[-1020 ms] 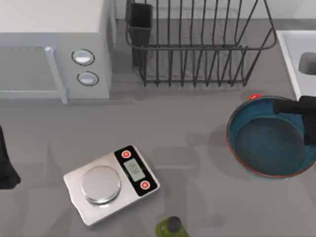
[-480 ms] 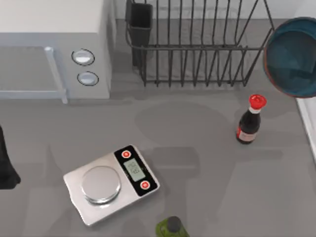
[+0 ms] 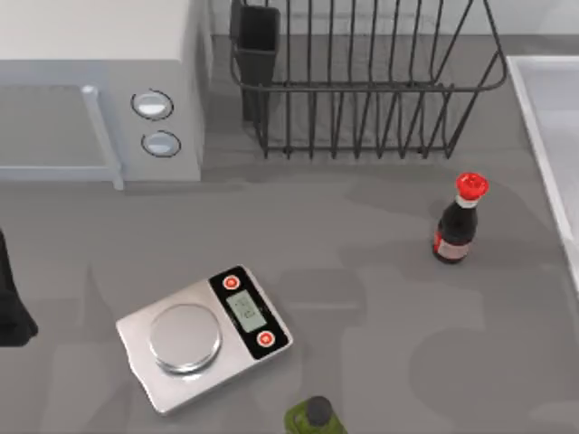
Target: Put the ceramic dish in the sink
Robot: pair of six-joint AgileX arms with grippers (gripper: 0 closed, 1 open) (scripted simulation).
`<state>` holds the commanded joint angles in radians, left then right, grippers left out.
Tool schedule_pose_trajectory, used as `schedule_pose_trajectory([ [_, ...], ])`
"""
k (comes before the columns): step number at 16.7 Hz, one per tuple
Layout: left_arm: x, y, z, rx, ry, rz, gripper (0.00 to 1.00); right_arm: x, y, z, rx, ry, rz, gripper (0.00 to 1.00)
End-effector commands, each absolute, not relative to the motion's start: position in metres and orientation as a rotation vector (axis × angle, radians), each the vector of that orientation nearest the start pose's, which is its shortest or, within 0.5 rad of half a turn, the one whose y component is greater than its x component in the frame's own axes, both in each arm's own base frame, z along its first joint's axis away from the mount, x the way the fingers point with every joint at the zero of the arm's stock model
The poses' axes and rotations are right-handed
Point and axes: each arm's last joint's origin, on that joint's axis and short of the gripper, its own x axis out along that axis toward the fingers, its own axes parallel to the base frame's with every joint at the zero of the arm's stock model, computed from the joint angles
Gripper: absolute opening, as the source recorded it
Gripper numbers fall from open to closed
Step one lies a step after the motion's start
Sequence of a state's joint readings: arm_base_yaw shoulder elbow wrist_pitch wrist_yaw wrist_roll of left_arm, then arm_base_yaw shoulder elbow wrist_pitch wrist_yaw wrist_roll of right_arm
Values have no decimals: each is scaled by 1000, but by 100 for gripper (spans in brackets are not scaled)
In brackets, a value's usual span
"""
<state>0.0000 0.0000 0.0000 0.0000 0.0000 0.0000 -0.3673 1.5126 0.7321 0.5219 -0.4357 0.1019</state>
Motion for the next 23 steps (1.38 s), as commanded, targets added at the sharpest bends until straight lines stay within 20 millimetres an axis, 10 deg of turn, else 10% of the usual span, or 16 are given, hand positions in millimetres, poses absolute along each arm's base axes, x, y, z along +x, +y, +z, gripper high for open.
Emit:
schedule_pose_trajectory([
  [15,106,-1,160,0,0,0,100,270,-137,206,3,3,-8,0],
  [23,106,-1,160,0,0,0,100,281,-147,122,-2,-1,-17,0],
])
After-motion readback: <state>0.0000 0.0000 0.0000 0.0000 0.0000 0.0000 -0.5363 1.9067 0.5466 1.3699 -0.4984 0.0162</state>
